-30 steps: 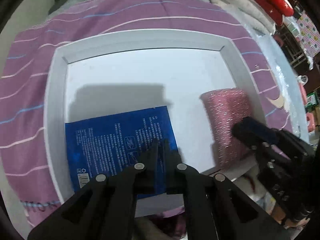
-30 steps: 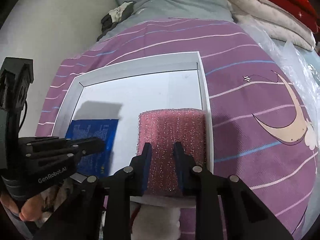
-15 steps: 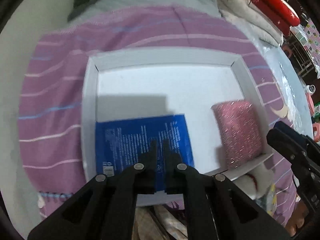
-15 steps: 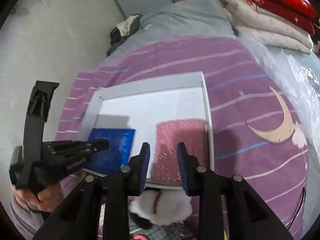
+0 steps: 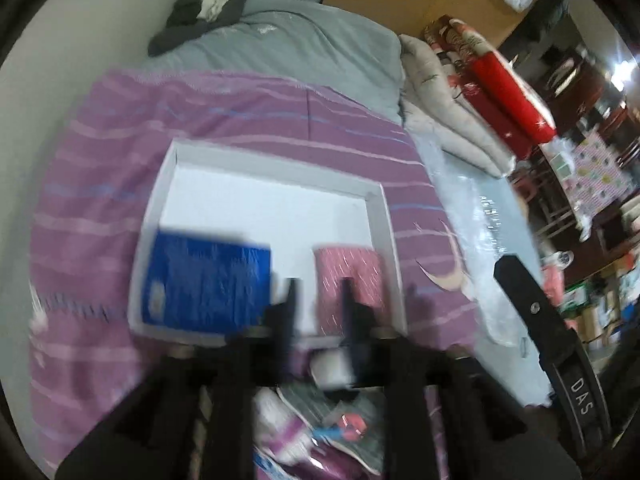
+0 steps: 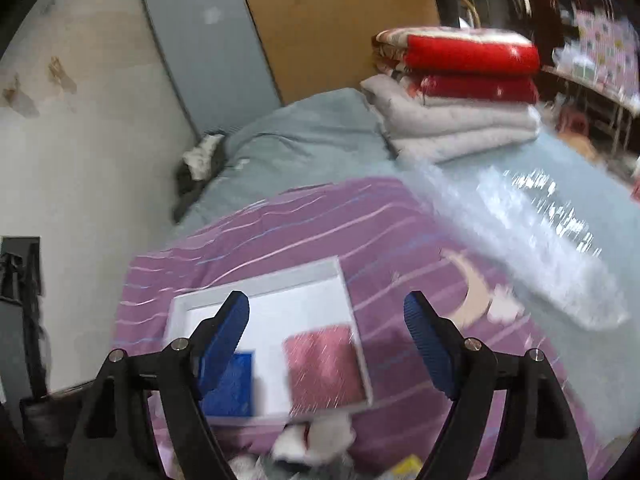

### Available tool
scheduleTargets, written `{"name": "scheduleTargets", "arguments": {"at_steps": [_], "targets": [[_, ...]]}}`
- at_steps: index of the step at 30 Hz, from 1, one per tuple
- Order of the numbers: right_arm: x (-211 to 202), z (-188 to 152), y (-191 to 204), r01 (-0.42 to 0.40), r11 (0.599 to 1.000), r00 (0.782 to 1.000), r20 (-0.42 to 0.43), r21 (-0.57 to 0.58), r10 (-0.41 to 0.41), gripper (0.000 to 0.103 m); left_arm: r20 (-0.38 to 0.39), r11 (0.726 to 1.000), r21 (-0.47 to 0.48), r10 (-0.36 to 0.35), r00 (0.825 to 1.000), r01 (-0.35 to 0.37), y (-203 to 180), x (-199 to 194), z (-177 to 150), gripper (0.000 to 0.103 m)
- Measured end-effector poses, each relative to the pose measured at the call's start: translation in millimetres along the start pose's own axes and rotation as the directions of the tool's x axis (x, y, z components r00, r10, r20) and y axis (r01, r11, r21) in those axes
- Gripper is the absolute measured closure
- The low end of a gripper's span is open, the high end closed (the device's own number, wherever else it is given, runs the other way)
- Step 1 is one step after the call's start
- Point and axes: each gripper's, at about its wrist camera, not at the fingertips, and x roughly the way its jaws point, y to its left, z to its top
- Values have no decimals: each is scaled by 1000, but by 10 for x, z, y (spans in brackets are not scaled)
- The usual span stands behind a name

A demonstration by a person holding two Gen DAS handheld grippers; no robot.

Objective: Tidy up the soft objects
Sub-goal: 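Grasp the white plush toy with the left gripper while the right gripper grasps the yellow package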

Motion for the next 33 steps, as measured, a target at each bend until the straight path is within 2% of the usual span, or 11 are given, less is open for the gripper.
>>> {"name": "scheduleTargets", "arguments": {"at_steps": [1,6,9,12,14,16,20,25,27,30,33], "targets": [[-93,-111,-78,-20,999,1000,-7,30,20,22,0,1000,2,4,1000,-4,-63,35,-80,50],[-187,-337,-277,-106,993,980,-166,58,114,21,10,992,66,105,994,-106,-170,13,-423,49],[-186,-438,-375,-122,989,958,-249,81,139,21,-9,995,47,88,996,-88,-84,35,-520,49],[-68,-576,-535,-70,995,932,-351,74,92,21,-67,996,51,75,995,-72,-31,138,-589,49],[96,-704,-638,-32,999,894,-447,21,38,21,-104,998,50,48,993,-43,-23,217,-614,49],[197,-825,-712,-39,999,871,-490,-22,23,21,-124,999,42,9,992,-3,-34,277,-649,49],[292,-1056,-851,-82,994,844,-535,-72,31,21,-164,997,46,-60,985,68,-67,394,-688,49],[197,-1257,-719,-185,959,842,-538,-216,41,15,-174,991,54,-112,978,123,-70,468,-713,49],[185,-1332,-671,-220,949,830,-555,-228,59,14,-167,988,53,-138,976,149,-66,447,-709,49],[257,-1362,-690,-186,953,823,-567,-238,19,14,-145,981,55,-177,973,187,-68,399,-700,49],[304,-1364,-762,-194,961,811,-584,-195,45,14,-128,981,79,-166,978,177,-96,362,-706,49]]}}
